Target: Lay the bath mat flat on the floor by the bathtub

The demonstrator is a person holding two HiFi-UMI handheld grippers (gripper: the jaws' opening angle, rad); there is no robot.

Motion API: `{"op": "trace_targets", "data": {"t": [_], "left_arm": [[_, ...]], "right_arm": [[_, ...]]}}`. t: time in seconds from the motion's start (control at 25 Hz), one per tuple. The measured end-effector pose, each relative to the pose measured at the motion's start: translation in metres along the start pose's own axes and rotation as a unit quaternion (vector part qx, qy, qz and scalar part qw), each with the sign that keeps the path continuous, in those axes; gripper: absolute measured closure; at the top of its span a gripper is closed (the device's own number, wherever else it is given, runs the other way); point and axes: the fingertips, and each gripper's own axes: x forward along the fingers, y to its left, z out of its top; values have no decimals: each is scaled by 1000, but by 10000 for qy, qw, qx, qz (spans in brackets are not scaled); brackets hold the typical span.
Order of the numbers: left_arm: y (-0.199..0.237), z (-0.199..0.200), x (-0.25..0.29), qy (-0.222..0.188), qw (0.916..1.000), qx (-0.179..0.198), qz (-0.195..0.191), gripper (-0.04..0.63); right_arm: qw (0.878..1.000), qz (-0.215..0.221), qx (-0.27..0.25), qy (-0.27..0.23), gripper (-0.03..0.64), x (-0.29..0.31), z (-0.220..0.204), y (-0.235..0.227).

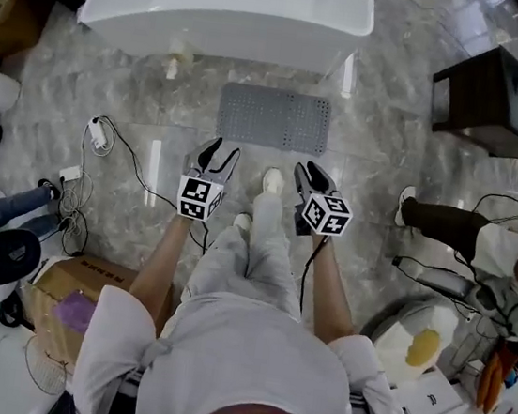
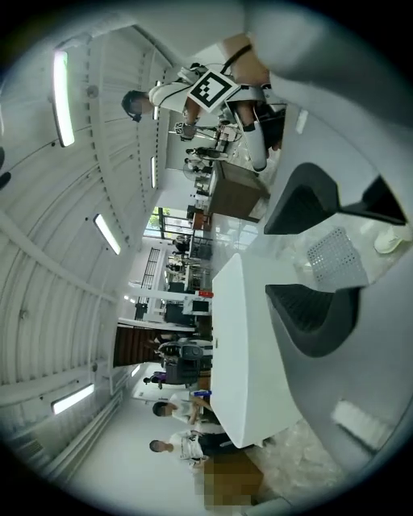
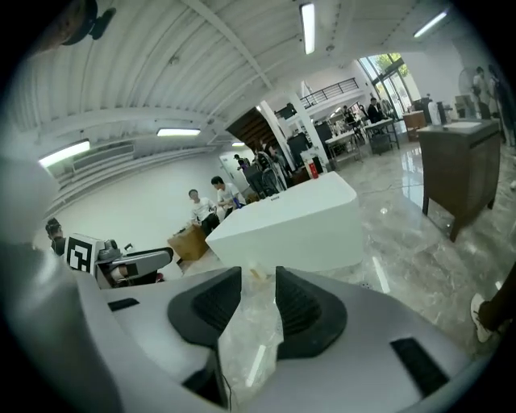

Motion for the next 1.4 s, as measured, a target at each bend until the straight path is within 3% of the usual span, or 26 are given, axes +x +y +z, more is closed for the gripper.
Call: {"op": "trace_targets", "data": {"t": [0.24, 0.4, 0.64, 0.76, 0.88, 1.0, 1.2, 1.4], "left_arm": [[-17, 71, -71, -472, 9987, 109, 142, 400], [-39, 121, -111, -900, 9950, 388, 191, 403], [-62, 176, -179, -1672, 9837, 476, 468, 488], [-67, 188, -199, -1952, 9767, 565, 686, 598], [-74, 192, -209, -2089, 9733, 535, 786, 600], [-80, 186, -211, -2017, 9755, 333, 813, 600], [-91, 183, -209, -1988, 9760, 400, 796, 600], [-102, 186, -212, -2049, 9746, 465, 774, 600]], "right_arm": [[9961, -58, -470, -751, 484, -71, 78, 53], [9848, 12, -1271, -1182, 497, -115, 118, 93], [9664, 49, -1895, -1734, 615, -174, 125, 161], [9574, 103, -2091, -1989, 617, -187, 129, 184], [9503, 99, -2267, -2129, 617, -194, 135, 195], [9451, 75, -2392, -2226, 617, -202, 138, 201], [9343, 79, -2674, -2357, 617, -213, 142, 210], [9344, 127, -2610, -2421, 617, -219, 144, 205]]}}
